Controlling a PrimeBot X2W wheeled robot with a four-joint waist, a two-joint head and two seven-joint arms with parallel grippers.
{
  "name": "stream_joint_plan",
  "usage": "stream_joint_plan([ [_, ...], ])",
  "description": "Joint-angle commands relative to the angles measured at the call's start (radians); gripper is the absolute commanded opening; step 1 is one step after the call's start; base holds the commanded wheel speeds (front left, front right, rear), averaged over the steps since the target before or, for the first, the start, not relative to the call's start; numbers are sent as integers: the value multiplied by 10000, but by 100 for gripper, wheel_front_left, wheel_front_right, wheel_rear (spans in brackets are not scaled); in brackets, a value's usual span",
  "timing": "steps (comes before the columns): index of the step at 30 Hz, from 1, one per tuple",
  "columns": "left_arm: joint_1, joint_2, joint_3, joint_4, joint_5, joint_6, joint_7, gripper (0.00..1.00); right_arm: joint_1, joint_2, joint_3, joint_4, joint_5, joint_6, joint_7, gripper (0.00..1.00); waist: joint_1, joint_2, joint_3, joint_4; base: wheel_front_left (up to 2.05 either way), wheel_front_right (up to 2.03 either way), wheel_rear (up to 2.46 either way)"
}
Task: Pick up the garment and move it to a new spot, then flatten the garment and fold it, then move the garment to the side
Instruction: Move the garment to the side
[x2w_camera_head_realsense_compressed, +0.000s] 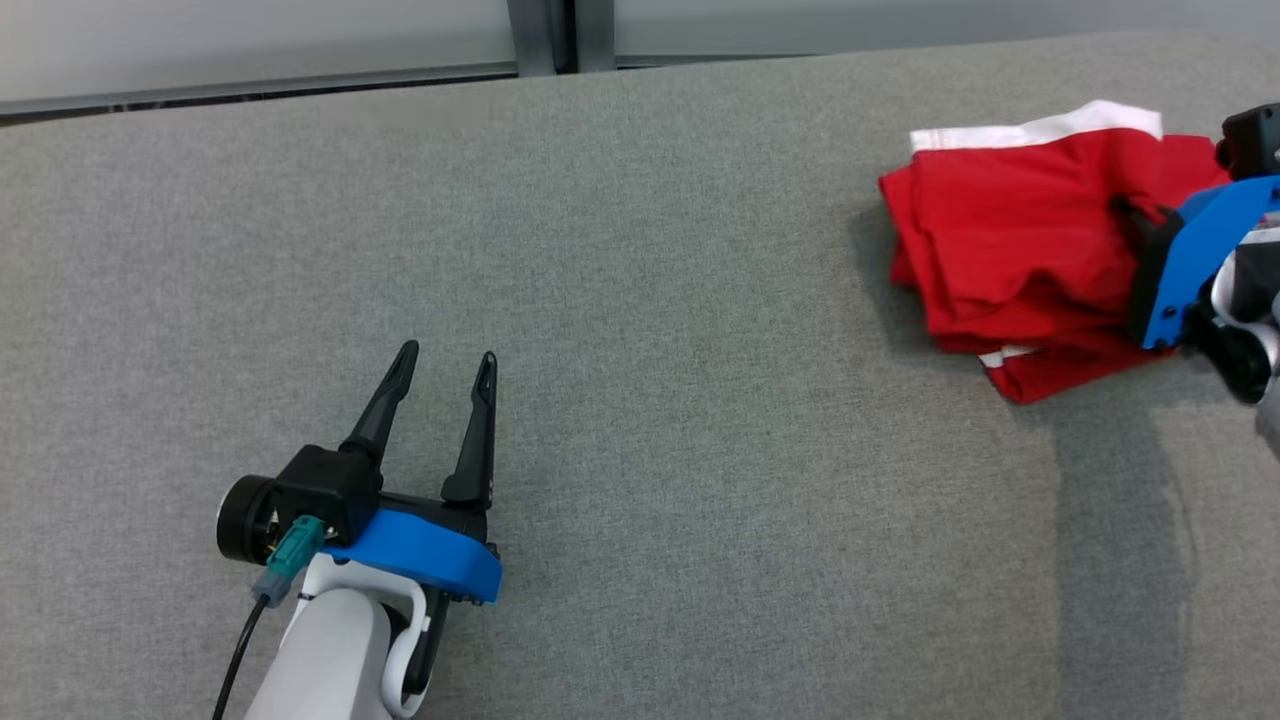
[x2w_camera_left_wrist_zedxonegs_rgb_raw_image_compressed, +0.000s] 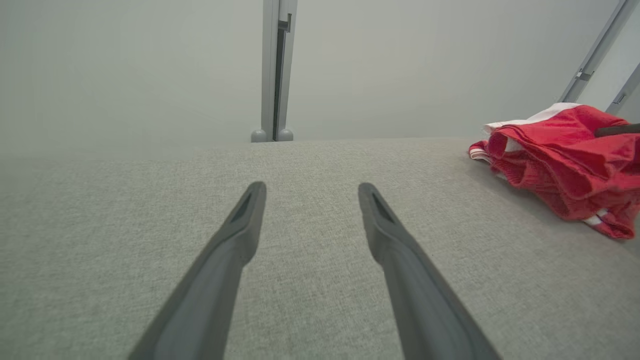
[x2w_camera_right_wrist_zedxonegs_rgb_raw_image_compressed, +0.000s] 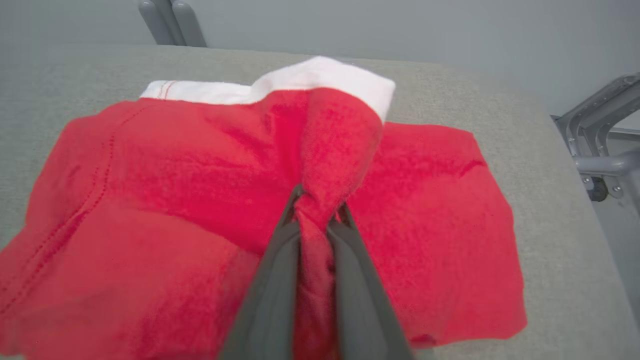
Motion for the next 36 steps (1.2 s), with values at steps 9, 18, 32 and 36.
stream_joint_plan([
  [9,-494,55,5,-58,108,-17,-46,100,-1338,190,1167,1265,-1870,0,-210,0,-2,0,513,-47,0,0,0],
  [18,-581,87,-14,27,29,-17,-46,100,-1487,145,1363,1637,-3105,0,-399,100,-2,0,589,98,0,0,0],
  [32,284,28,575,17,-56,-18,-44,100,-876,562,-329,1640,-4282,0,-1879,100,-2,0,-1088,-116,0,0,0],
  [36,685,82,1001,-100,-2,-11,-46,100,-563,1129,-730,1574,-4052,0,-2768,100,-2,0,-1736,-209,0,0,0],
])
